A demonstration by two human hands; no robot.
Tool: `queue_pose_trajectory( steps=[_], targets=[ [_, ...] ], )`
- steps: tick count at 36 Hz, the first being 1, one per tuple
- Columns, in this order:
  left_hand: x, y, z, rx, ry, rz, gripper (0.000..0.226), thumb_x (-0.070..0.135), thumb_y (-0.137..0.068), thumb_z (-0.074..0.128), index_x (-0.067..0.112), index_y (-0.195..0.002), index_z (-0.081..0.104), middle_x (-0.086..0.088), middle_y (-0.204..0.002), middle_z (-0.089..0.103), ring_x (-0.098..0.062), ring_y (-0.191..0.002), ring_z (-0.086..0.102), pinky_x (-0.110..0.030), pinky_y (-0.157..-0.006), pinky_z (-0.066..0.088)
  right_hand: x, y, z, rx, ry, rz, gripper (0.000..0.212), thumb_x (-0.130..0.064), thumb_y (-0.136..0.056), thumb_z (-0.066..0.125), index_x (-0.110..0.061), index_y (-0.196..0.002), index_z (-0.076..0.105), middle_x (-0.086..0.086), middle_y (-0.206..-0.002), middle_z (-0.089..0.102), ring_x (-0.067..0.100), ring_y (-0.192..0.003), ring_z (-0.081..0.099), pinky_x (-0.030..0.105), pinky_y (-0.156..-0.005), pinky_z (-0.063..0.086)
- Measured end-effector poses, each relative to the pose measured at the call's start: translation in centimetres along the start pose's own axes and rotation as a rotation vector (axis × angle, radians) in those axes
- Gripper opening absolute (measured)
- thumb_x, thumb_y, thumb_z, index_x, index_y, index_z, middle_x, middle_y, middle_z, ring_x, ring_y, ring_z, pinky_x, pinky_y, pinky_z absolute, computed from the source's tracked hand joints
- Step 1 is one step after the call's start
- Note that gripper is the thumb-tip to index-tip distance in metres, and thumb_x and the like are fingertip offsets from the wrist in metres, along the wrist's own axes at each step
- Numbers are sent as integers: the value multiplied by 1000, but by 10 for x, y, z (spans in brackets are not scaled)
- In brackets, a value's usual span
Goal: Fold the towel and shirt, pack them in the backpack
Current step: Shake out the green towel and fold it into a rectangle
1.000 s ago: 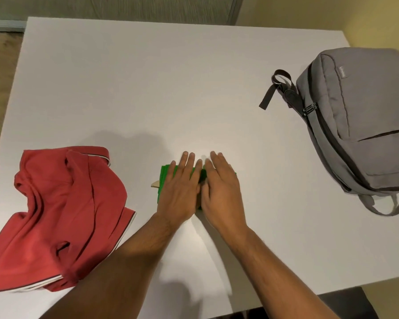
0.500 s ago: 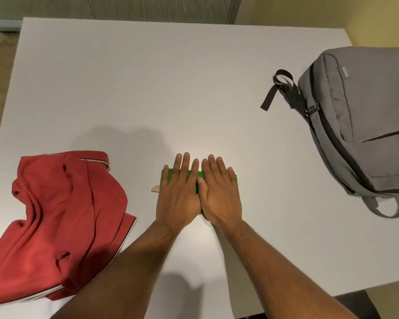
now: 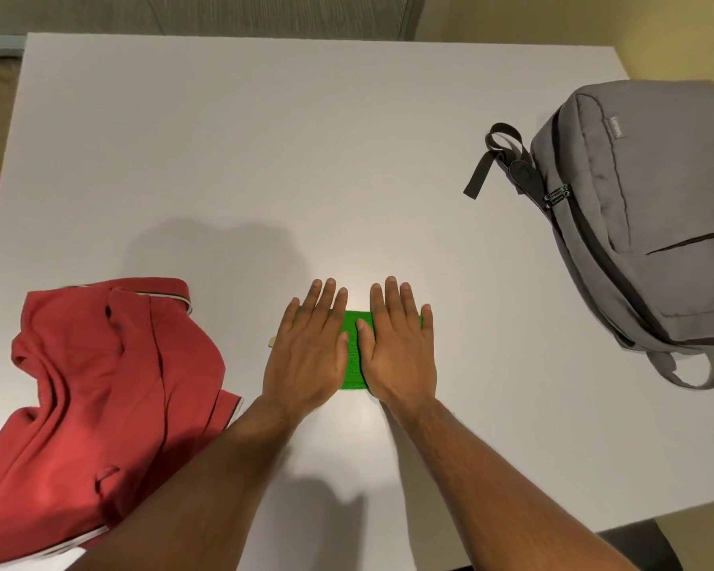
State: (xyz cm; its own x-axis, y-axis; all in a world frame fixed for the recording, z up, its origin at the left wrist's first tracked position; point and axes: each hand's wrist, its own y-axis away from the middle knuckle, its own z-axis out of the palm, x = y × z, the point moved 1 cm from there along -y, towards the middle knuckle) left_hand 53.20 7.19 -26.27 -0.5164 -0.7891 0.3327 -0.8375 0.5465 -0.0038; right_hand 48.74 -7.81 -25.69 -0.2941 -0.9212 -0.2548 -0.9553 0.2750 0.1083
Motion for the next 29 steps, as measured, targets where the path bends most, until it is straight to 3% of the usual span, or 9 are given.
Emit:
queue_pose_trajectory(
  steps=[8,14,23,29],
  targets=[
    [-3,-4,1,-12,-14,18,60,35,-106,19,12,-162,22,-6,-170,15,-21,-158,8,-48,-126,18,0,-1,1,4,20,7,65,-50,-108,13,-20,-164,23,1,-173,12,20,-160,5,53,-128,7],
    [6,5,-8,11,-14,-10,62,33,-107,17,7,-163,10,-10,-172,1,-23,-158,-6,-50,-128,9,-1,0,-2,31,-7,7,64,-43,-107,11,-16,-164,22,4,-173,12,20,-160,4,55,-127,8],
    [20,60,-2,47,1,-26,60,26,-102,30,-3,-155,32,-21,-165,24,-32,-156,19,-50,-123,20,-8,48,-1,109,-14,-137,61,-28,-105,26,-8,-162,27,6,-172,16,20,-160,8,51,-127,18],
    [14,68,5,-11,-7,-46,66,34,-104,29,-2,-159,20,-20,-169,13,-31,-157,12,-48,-125,18,-4,74,16,90,-7,-78,65,-29,-104,38,-11,-164,21,4,-173,11,17,-160,4,49,-127,19]
  ],
)
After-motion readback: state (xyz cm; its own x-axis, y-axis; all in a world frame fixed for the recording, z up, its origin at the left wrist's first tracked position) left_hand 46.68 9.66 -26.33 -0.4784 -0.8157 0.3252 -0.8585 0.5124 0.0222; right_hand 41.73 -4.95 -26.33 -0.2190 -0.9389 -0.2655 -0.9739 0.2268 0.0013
